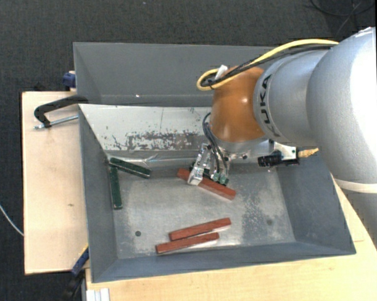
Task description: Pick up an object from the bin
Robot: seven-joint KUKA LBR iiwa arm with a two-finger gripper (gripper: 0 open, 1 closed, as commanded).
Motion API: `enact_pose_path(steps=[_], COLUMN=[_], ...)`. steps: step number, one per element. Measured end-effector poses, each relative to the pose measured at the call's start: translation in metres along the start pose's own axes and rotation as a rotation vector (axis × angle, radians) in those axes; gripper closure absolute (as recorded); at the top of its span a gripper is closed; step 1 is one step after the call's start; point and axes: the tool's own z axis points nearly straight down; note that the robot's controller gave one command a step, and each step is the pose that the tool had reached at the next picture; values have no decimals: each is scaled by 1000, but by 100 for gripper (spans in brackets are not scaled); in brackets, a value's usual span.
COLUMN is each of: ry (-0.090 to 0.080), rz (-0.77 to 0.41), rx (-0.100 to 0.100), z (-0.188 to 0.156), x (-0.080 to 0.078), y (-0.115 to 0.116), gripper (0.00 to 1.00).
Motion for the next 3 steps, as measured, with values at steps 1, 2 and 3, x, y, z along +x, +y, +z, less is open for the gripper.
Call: enact_pose_path(steps=[1,2,3], ry=[0,0,7], rz=[0,0,-1], rx=[0,1,4], z=[0,-2,-14], x=[0,1,3], y=[0,-1,-1], gripper=[100,100,100])
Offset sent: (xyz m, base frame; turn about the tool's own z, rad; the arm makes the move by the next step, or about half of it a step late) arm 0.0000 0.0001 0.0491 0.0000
